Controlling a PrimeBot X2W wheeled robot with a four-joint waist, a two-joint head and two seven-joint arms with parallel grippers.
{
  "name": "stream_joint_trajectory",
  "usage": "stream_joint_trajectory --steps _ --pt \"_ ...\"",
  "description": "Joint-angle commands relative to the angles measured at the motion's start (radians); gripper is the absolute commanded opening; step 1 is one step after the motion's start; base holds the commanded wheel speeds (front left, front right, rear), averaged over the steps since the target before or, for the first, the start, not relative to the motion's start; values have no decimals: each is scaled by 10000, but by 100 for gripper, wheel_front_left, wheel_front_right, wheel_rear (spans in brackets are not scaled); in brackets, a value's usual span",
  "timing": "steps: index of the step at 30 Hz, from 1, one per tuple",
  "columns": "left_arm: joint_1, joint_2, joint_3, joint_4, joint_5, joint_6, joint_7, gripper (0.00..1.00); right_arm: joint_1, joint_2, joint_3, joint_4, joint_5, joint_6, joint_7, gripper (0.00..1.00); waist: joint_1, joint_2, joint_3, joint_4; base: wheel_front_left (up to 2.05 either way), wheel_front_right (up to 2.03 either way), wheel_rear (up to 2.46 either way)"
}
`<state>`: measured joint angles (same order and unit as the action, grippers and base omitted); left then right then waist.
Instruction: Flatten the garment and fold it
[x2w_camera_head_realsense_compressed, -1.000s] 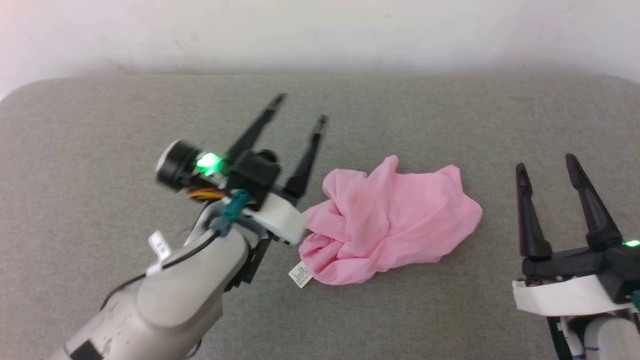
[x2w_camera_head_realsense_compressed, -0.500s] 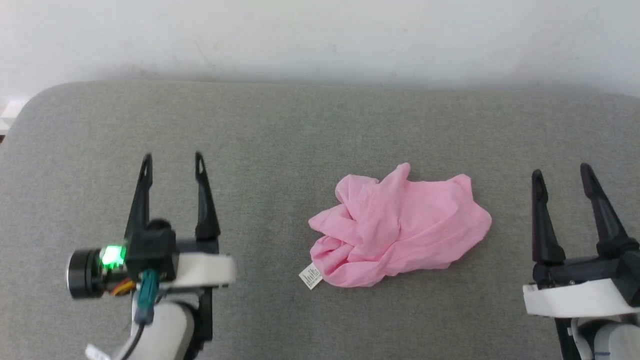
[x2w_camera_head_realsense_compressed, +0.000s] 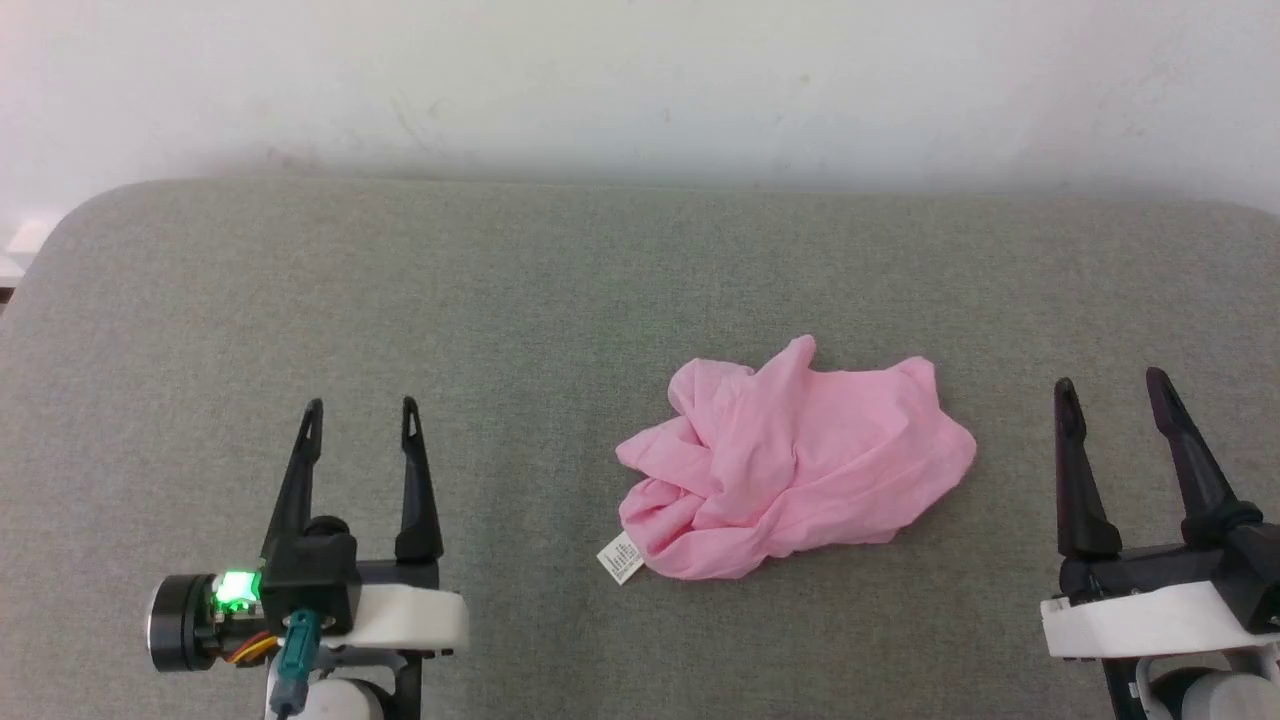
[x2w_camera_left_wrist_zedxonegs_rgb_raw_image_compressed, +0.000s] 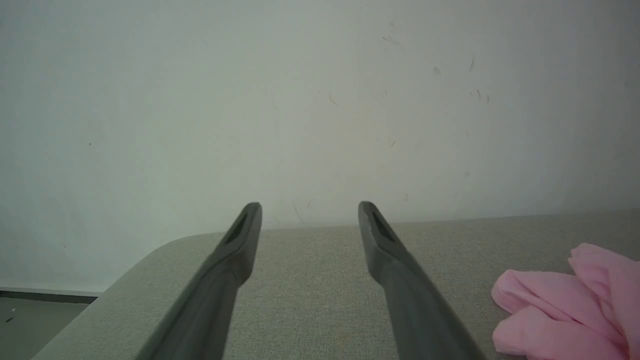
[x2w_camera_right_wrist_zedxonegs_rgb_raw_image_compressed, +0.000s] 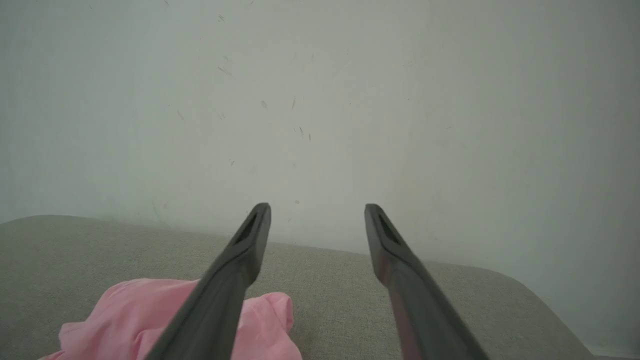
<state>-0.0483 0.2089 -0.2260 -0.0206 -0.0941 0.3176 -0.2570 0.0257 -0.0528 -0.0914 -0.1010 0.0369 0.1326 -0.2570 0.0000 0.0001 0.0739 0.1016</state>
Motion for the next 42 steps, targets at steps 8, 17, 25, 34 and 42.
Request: stream_joint_trajectory --steps 8,17,25,34,42 --pt "-1014 115 284 197 332 -1192 -47 100 -2 26 -16 -27 23 -19 -47 100 0 -1 -65 -11 0 0 0" --pt "-3984 1149 -618 2237 229 -3879 686 100 -58 26 -19 -106 -35 -19 -47 100 0 -1 112 -128 0 0 0" --pt "-5962 1944 -4650 3278 -2079 -4477 4724 100 -269 26 62 -84 -44 -19 -47 100 0 -1 380 -379 0 0 0" --pt "-7980 3391 -9336 2737 -6192 -4481 7830 100 -628 26 144 -132 -66 -19 -47 100 0 -1 828 -784 0 0 0" --pt "-8755 2787 -10500 3601 -7386 -4482 8848 100 -1023 26 303 -136 -27 -19 -47 100 0 -1 1437 -1102 0 0 0"
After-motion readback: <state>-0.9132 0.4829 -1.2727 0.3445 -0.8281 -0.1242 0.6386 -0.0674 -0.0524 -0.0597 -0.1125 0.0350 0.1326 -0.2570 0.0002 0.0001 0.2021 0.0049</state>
